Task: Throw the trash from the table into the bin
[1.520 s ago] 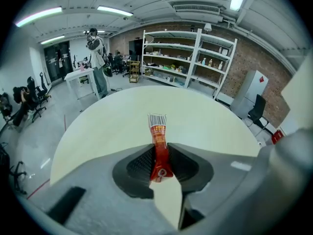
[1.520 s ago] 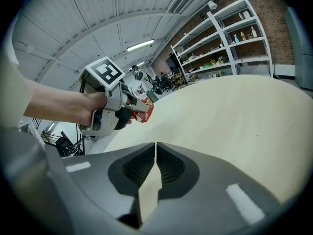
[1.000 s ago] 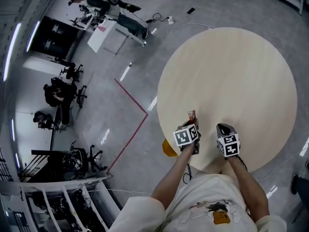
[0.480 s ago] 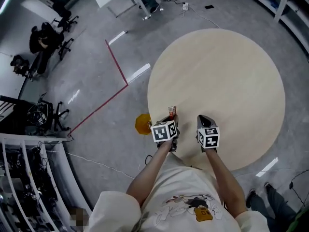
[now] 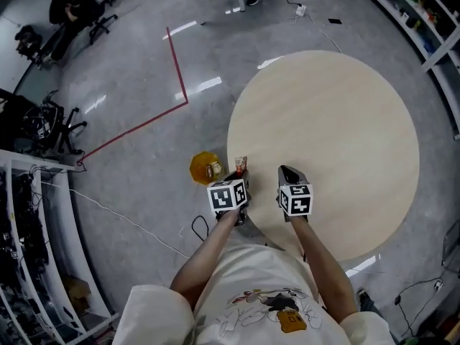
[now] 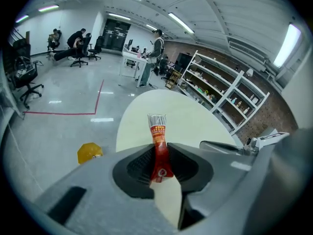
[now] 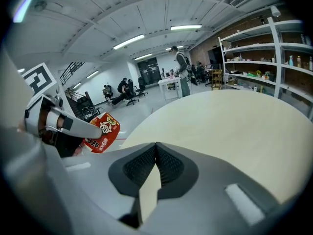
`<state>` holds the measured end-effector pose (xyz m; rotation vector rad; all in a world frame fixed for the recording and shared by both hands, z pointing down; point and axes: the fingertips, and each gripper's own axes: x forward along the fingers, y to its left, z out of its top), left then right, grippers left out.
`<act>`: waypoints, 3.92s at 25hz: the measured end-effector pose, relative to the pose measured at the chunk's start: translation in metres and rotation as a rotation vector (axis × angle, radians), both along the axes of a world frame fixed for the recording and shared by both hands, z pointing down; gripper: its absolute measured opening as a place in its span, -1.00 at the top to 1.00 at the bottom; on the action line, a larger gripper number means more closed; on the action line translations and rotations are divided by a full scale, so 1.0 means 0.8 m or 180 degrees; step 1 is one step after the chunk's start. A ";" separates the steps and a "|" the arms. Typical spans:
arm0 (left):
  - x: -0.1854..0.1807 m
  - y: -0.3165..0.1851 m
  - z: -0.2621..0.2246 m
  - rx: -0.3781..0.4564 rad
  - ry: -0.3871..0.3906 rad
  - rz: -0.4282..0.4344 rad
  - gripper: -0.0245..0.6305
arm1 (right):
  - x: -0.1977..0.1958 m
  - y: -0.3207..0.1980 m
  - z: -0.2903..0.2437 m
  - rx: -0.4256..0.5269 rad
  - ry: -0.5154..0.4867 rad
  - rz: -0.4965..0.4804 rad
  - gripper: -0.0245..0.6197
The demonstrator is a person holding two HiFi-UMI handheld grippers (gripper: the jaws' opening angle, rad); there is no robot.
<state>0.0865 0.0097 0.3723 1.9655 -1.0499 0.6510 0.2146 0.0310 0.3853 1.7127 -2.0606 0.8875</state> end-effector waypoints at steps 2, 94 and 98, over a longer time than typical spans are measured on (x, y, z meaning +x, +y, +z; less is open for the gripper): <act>-0.021 -0.004 -0.003 -0.0018 0.0034 -0.0102 0.67 | -0.022 -0.009 -0.004 -0.0026 0.0042 -0.0131 0.90; -0.397 -0.154 0.538 -0.0890 -0.0107 -0.0882 0.76 | -0.473 -0.178 0.430 -0.1507 0.0248 -0.1404 0.90; -0.411 -0.149 0.477 -0.0783 -0.0127 -0.0938 0.90 | -0.482 -0.174 0.368 -0.1405 0.0241 -0.1412 0.90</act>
